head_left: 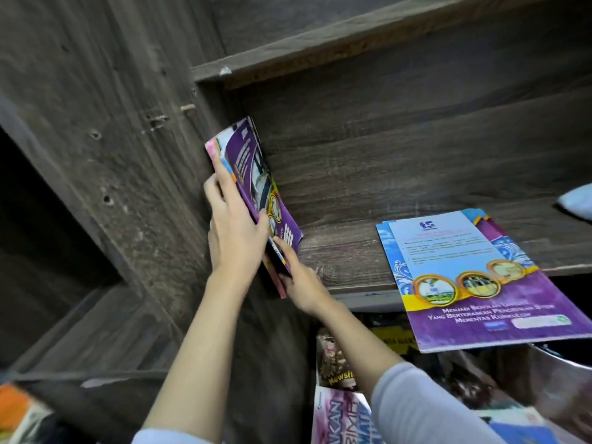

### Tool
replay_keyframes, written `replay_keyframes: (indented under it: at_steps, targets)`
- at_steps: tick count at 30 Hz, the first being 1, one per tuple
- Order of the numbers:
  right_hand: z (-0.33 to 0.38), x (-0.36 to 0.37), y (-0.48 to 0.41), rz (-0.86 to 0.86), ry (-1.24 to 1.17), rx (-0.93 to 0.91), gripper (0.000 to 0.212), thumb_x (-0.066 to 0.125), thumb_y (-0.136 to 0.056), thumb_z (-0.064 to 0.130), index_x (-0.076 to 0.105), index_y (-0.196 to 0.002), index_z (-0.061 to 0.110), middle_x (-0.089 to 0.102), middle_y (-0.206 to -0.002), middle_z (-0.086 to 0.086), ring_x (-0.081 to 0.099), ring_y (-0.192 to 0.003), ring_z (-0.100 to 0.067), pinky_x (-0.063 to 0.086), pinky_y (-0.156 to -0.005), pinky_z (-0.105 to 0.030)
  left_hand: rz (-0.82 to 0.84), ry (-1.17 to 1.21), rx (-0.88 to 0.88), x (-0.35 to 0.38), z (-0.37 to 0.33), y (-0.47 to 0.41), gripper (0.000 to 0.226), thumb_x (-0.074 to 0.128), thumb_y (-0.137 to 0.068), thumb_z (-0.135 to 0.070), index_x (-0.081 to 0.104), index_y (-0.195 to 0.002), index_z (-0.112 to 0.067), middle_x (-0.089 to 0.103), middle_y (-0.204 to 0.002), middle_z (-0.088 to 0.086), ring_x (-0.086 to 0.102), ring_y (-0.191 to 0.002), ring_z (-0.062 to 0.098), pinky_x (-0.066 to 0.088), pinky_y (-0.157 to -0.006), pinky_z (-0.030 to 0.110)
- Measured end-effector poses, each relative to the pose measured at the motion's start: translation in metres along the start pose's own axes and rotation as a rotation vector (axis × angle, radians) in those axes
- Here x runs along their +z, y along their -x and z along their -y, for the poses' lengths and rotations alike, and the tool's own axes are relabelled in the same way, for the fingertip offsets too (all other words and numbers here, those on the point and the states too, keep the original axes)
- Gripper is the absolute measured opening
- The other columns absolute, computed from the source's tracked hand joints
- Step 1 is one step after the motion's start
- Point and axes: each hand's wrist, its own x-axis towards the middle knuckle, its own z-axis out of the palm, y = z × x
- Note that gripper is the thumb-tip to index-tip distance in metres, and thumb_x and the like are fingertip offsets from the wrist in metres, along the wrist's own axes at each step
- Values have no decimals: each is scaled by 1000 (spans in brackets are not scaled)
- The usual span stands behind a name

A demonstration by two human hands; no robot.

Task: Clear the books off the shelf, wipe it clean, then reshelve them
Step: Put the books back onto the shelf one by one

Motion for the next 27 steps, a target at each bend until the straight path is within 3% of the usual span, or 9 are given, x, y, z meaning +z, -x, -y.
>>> replay_keyframes:
  at_steps: [4, 8, 11, 13, 16, 20, 22, 27]
  targets:
    - [-2, -6, -14, 77, -33, 4, 81, 46, -91, 3, 6, -147, 45, 36, -150, -7, 40, -133, -32, 35, -104, -31, 10, -33, -48, 6, 0, -2, 102, 69, -82, -8, -8, -149, -6, 20, -148, 10, 48, -120, 34, 36, -97, 35]
    - [-10, -8, -14, 224, -101, 19, 104, 50, -75, -11, -3, -148, 41, 13, -158, 1, 21, -143, -19, 26, -114, -31, -18, -33, -45, 13, 3, -1, 99, 68, -83, -9, -7, -149, -4, 17, -150, 12, 45, -125, 31, 35, -100, 33]
    - [-24, -6, -13, 238, -137, 56, 110, 52, -69, -10, 0, -145, 51, 19, -157, -2, 25, -142, -21, 28, -115, -39, -83, -5, -3, 20, 11, 8, 94, 65, -84, -7, -3, -148, -1, 20, -149, 18, 40, -130, 32, 35, -104, 35]
    - [-31, -3, -16, 235, -159, 84, 110, 55, -67, -10, 6, -144, 53, 26, -154, -6, 30, -139, -27, 31, -113, -42, -130, -17, 50, 26, 18, 13, 88, 64, -84, -6, 4, -148, 4, 21, -149, 23, 32, -135, 35, 27, -111, 30]
    - [-34, -2, -19, 198, -288, 155, 111, 70, -66, -15, 16, -149, 36, 31, -150, -7, 32, -139, -27, 34, -111, -40, -140, -66, 122, 33, 29, 13, 78, 59, -86, -1, 10, -146, 7, 16, -153, 23, 24, -138, 35, 5, -110, 13]
    - [-36, 4, -21, 81, -309, 237, 94, 80, -63, -9, 36, -144, 10, 47, -141, -10, 49, -125, -21, 44, -103, -32, -73, -210, 125, 41, 33, 11, 73, 55, -86, 1, 15, -147, 3, 6, -157, 15, 18, -142, 31, 24, -110, 28]
    - [-35, 7, -22, 25, -250, 235, 88, 83, -62, -2, 43, -140, 10, 56, -133, -11, 56, -116, -18, 48, -100, -35, -39, -291, 107, 43, 32, 12, 71, 55, -86, 1, 18, -147, 4, 3, -158, 13, 14, -144, 30, 33, -108, 37]
    - [-39, 8, -23, 54, -96, 201, 83, 81, -71, 11, 40, -143, 18, 63, -116, -7, 59, -106, -17, 46, -102, -37, -45, -374, 69, 49, 32, 12, 75, 65, -78, 6, 26, -142, 8, 11, -156, 18, 22, -141, 33, 48, -93, 41]
